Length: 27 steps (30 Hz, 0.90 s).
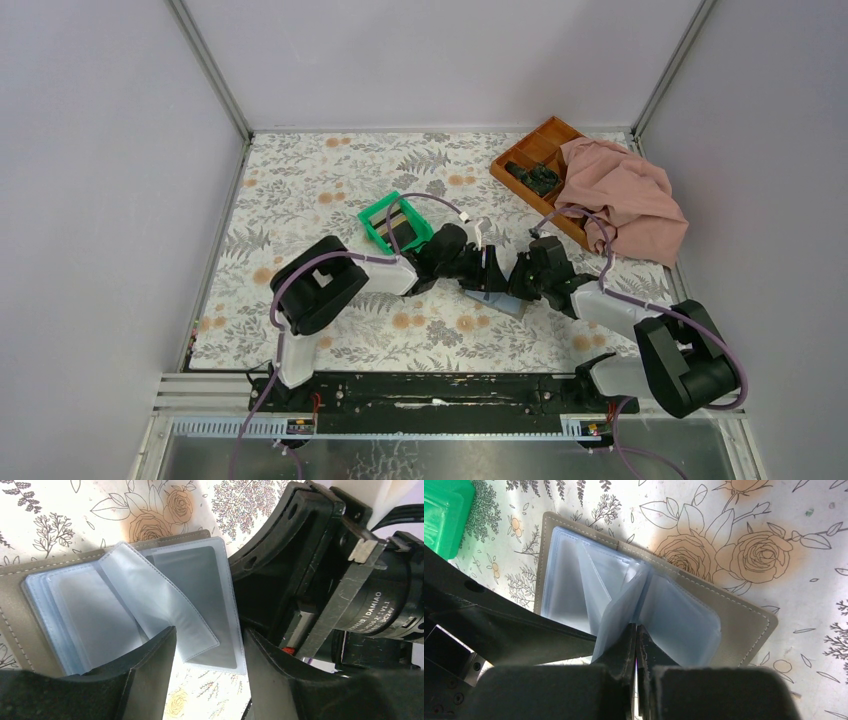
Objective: Take the credit cards out of the card holder
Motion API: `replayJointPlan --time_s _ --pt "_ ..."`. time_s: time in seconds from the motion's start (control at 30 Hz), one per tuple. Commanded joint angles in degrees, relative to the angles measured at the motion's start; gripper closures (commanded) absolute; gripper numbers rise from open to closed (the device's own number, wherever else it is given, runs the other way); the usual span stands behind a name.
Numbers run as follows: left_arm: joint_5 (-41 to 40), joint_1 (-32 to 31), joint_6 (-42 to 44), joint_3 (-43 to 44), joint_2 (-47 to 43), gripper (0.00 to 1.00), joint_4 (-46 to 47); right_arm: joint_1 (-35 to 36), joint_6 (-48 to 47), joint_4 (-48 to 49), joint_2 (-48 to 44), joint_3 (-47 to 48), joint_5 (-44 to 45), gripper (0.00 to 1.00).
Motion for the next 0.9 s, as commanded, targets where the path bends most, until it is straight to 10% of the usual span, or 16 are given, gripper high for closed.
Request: replayJointPlan --time_s 0.0,0.87 --pt "-0.4 -0.4 2.3 -0.6 -0.6 0.41 -0.9 0.6 -0.5 -1.7 -3.7 0.5 0.4 0.98" --pt "-3.5 2.8 7.6 -0.1 -10.2 0.39 -7.3 0.5 -1.3 -1.2 -2.4 0.1 0.8 0.94"
